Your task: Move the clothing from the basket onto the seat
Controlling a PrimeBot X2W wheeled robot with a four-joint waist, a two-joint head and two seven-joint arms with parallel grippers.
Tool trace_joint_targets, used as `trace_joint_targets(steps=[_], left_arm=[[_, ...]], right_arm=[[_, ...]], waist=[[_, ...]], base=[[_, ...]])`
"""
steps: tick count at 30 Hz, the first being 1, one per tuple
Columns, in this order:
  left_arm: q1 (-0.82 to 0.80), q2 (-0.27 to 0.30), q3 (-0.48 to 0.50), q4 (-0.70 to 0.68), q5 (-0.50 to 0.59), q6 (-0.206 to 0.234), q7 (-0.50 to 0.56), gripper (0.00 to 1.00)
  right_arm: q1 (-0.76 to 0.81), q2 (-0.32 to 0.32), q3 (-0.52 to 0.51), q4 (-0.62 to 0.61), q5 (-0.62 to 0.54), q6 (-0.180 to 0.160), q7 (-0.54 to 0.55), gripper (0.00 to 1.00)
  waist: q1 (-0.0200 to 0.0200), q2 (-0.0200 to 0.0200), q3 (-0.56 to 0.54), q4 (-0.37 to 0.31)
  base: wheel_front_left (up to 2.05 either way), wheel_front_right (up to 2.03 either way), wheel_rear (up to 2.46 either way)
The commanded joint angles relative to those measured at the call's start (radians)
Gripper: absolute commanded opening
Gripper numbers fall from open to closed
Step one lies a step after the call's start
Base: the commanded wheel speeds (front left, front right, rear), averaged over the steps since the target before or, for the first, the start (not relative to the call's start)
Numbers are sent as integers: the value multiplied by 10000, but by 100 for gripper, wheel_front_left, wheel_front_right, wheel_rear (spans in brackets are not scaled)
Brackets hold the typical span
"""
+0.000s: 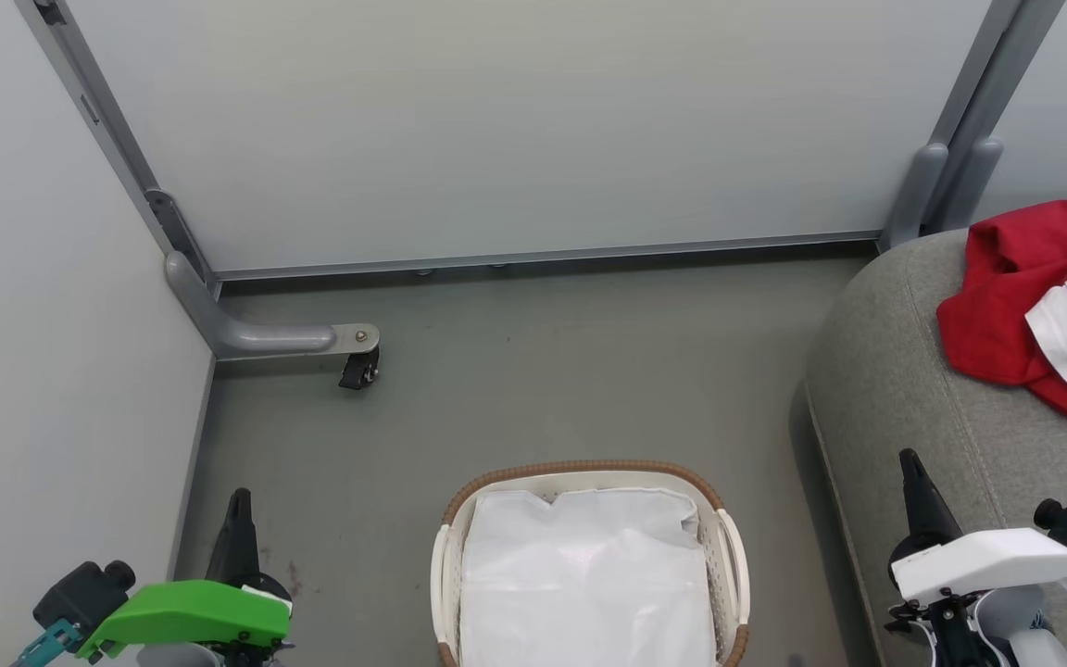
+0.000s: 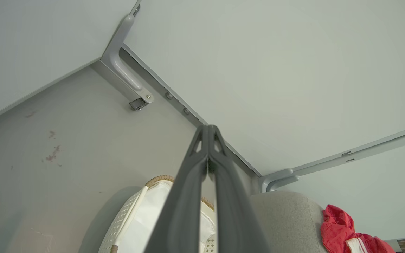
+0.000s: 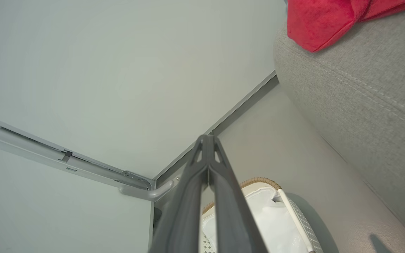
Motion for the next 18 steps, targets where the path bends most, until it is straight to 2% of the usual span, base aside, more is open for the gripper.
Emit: trace_joint_targets(steps=[1,18], left_arm=[[-295,29,93,-166,-319,-43,65,0],[-382,36,431,-400,-2047,-67,583,0]], right_arm=[[-162,-70,-37,-173,321,-2,65,0],[-183,-90,-125,-380,2246,-4,582,0]], waist=[[0,0,-2,-5],[0,0,-23,-65]], base=[[0,0,0],[0,0,0]])
